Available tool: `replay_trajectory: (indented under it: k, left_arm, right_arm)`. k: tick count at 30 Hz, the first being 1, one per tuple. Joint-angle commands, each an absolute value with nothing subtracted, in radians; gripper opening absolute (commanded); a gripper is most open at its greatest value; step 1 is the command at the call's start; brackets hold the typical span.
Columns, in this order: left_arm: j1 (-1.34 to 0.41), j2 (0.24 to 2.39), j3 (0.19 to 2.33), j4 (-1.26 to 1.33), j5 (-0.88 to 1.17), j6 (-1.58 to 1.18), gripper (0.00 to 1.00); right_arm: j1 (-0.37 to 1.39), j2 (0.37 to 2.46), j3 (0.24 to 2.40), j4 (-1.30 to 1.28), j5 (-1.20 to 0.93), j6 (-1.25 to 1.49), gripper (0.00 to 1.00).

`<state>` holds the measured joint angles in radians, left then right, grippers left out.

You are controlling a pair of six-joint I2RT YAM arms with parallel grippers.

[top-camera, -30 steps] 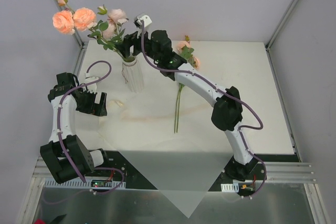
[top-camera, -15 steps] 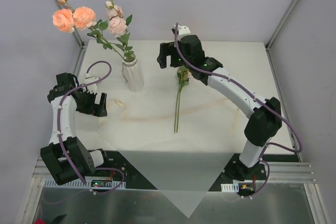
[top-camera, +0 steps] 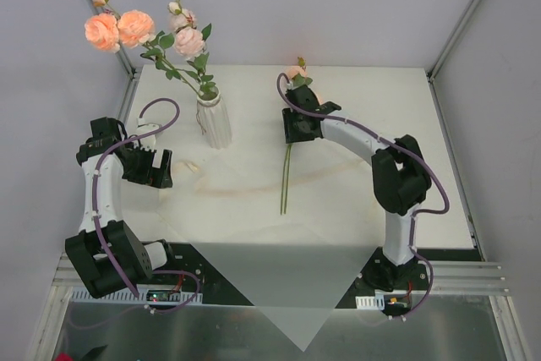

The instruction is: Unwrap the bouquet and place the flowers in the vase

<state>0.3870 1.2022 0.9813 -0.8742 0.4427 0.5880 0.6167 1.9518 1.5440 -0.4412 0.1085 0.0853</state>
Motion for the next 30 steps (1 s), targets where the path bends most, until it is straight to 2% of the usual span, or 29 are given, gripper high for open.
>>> replay_trajectory:
  k: [1, 22, 25, 30]
  left_arm:
    - [0.388, 1.197, 0.991, -0.902, 0.462, 0.606, 0.99]
    - [0.390, 1.210, 0.960, -0.874, 0.442, 0.618, 0.99]
    - [0.388, 1.209, 0.957, -0.870, 0.433, 0.621, 0.99]
    - [0.388, 1.207, 0.945, -0.864, 0.428, 0.626, 0.99]
  right_arm:
    - [0.614, 1.980, 1.620, -0.466, 0.126, 0.115, 0.42]
    - [0.535, 2.194, 1.808, -0.428, -0.024, 0.170, 0.40]
    - [0.535, 2.213, 1.827, -0.428, -0.035, 0.184, 0.36]
    - [0.535, 2.212, 1.815, -0.428, -0.034, 0.189, 0.14]
